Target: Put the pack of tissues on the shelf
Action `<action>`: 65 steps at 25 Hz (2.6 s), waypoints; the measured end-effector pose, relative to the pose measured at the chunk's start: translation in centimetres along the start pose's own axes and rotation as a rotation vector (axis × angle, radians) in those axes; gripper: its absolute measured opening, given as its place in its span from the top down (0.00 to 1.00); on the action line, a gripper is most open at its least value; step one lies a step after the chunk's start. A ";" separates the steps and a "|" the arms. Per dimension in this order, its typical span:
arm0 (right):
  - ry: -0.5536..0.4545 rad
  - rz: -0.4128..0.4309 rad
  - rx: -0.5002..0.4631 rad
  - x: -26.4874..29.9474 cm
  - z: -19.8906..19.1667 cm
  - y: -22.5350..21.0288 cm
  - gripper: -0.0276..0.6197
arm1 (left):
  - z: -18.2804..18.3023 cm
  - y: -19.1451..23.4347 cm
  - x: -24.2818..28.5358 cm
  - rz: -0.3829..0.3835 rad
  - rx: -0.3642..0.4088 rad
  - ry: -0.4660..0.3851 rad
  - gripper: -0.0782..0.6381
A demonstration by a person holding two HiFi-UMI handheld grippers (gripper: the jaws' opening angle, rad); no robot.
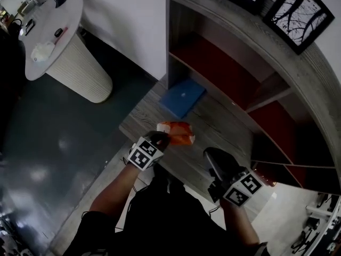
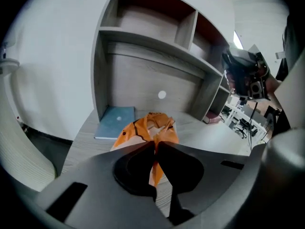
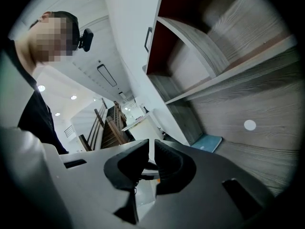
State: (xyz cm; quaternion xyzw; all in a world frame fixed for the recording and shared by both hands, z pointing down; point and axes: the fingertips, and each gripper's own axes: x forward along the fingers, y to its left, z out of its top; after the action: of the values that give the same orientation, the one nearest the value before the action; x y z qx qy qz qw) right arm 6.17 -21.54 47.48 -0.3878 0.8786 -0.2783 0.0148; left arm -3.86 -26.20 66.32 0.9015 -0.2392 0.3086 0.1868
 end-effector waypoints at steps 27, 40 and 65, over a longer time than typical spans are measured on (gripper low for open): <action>-0.130 -0.033 -0.065 -4.0 3.7 1.7 0.92 | 17.4 -4.3 -14.2 0.013 0.072 -0.369 0.85; -0.155 -0.108 -0.020 -6.0 4.2 1.0 0.92 | 25.0 -4.6 -15.1 -0.060 0.173 -0.431 0.85; -0.213 -0.211 -0.019 -5.0 6.1 -4.1 0.90 | 35.4 1.4 -6.8 -0.107 0.250 -0.431 0.85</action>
State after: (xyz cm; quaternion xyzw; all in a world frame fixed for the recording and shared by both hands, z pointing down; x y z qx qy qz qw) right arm 13.94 -23.22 43.40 -0.5054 0.8290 -0.2274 0.0747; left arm 7.21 -42.29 36.04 0.9739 -0.1854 0.1259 0.0348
